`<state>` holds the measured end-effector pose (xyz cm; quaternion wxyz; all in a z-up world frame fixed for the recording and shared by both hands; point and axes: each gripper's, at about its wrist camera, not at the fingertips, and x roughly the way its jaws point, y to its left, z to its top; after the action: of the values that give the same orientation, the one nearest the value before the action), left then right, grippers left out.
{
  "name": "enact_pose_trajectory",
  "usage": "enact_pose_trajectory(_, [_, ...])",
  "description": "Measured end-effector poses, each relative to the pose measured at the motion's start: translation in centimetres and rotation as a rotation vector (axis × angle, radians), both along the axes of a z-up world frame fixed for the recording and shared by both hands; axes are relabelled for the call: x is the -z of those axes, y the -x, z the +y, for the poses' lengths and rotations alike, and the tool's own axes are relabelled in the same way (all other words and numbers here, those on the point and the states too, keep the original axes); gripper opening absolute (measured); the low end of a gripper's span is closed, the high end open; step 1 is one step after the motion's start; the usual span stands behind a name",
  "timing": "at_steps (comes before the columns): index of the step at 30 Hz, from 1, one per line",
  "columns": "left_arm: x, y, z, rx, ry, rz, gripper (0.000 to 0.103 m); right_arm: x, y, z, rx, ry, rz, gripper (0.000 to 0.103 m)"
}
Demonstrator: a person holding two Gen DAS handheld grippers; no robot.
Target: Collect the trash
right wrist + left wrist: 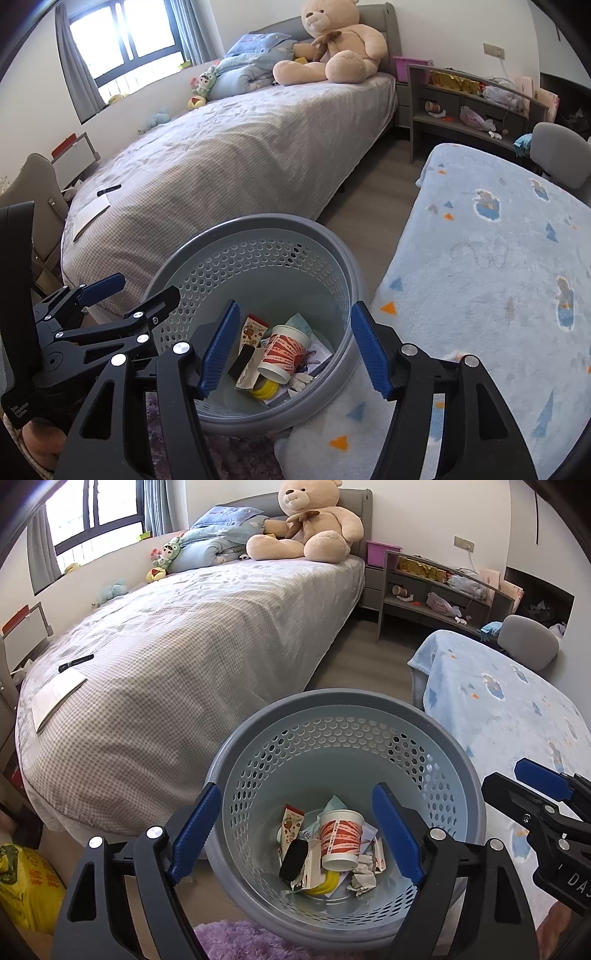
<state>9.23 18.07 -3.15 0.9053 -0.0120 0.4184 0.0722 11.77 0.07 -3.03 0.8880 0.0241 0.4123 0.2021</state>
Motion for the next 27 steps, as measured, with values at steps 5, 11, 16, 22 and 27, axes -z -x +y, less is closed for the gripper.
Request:
enact_pose_trajectory(5, [-0.18, 0.05, -0.11, -0.007, -0.01, 0.001, 0.083, -0.07, -0.01, -0.04, 0.002, -0.001, -0.001, 0.065])
enact_pose_trajectory(11, [-0.25, 0.03, -0.14, -0.01, -0.012, 0.003, 0.083, -0.26, 0.18, -0.39, 0.008, -0.006, -0.004, 0.069])
enact_pose_trajectory(16, [-0.24, 0.06, -0.11, -0.015, -0.009, 0.004, 0.083, -0.27, 0.19, -0.41, 0.007, -0.006, -0.005, 0.07])
enact_pose_trajectory(22, [-0.36, 0.14, 0.01, -0.025, -0.008, 0.001, 0.083, -0.59, 0.28, -0.79, 0.007, -0.012, -0.011, 0.073])
enact_pose_trajectory(27, [-0.47, 0.25, -0.04, -0.023, -0.011, -0.004, 0.083, -0.75, 0.34, -0.78, 0.009, -0.012, -0.014, 0.073])
